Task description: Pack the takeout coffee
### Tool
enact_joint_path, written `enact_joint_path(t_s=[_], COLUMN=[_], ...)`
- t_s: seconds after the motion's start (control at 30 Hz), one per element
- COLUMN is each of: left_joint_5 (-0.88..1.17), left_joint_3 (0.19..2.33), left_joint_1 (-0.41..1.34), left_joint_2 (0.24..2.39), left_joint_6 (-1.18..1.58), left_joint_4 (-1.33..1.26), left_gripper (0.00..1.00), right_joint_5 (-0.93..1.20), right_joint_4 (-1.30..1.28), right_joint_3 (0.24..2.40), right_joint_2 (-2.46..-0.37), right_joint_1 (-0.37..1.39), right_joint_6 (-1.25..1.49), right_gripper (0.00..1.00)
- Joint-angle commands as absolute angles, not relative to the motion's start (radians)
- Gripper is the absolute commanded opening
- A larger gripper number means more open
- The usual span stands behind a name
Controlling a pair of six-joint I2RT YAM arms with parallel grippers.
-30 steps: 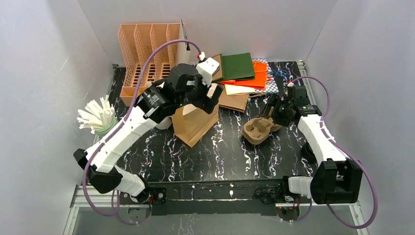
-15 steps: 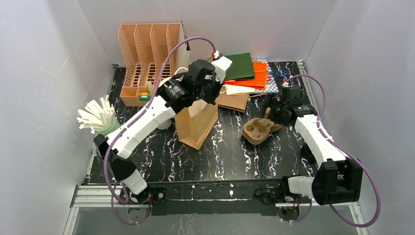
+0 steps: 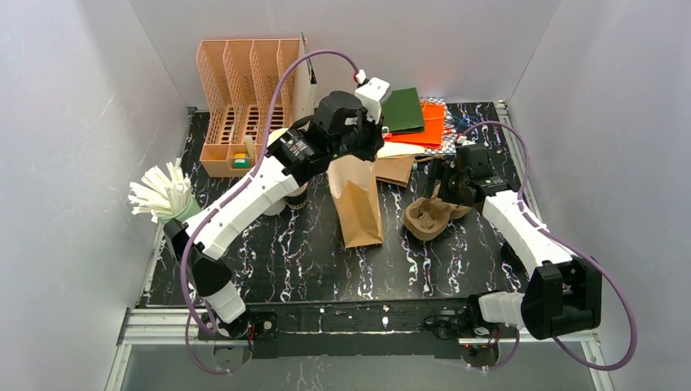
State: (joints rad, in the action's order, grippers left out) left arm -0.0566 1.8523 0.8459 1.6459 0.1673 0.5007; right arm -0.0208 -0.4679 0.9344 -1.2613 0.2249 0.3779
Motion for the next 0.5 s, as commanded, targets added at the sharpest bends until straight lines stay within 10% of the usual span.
enact_joint_path(t_s=[0.0, 0.47], left_joint_5=[-0.029, 0.085], left_joint_3=[1.861, 1.835], left_joint_1=[0.844, 0.844], left_joint_2=[1.65, 1.532], left_joint_6=[0.194, 0.237], left_joint_4=[0.435, 0.414], left_gripper=[0.1, 0.63], right_joint_5=[-0.051, 0.03], right_joint_4=[-0.43, -0.506], right_joint_3=[0.923, 0.898], right_joint_2=[-1.288, -1.296], right_joint_1=[0.238, 0.241], right_joint_6=[0.359, 0.502], right_gripper=[0.93, 0.97])
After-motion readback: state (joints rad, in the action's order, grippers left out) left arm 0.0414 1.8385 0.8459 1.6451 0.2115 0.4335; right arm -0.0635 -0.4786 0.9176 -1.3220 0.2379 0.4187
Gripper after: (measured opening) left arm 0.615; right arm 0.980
